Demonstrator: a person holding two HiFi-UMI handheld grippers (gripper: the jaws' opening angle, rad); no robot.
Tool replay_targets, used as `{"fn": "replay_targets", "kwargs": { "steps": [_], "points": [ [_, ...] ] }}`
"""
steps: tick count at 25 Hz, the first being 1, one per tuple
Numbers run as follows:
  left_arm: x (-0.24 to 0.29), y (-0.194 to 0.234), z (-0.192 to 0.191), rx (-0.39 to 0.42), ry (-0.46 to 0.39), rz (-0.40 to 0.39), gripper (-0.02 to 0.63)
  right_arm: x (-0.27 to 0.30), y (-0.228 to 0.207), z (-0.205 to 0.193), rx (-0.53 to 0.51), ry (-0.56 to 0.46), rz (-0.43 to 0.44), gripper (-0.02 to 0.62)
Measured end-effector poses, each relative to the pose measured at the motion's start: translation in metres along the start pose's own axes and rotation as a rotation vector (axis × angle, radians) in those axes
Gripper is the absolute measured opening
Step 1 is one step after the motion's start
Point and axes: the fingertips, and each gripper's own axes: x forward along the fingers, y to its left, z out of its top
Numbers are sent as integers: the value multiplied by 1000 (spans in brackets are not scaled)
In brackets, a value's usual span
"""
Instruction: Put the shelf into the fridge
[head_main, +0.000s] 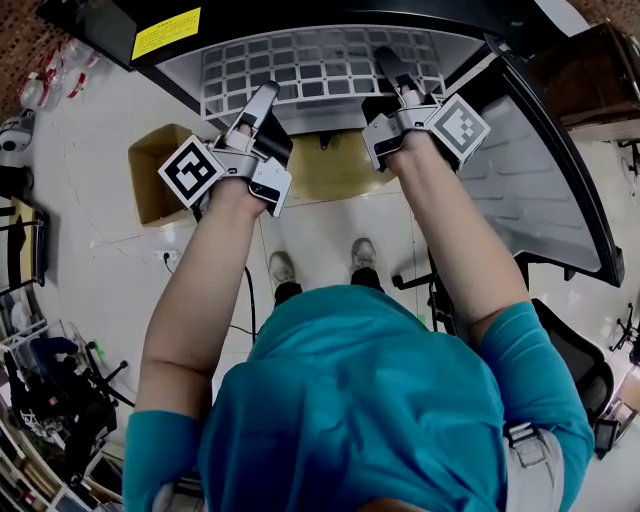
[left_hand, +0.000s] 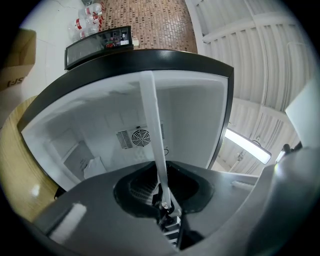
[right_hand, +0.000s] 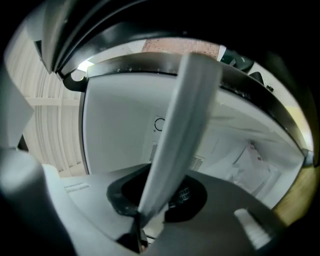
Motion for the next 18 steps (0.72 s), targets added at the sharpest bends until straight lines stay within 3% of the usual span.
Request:
{"fn": "replay_targets", "kwargs": {
  "steps": [3,8,13,18],
  "points": [
    [0,-1,1,8,-8,3,52,2,10,-3,99,-46,9,46],
    [3,1,0,29,-22,-4,54,-2,-3,2,33,-111,-7,48],
    [14,11,18,31,-32,9,57,22,4,-1,163,-185,26,49],
    [37,24,25,51,-27,-5,60,39,-11,11,167,-207,24,49]
  ]
}}
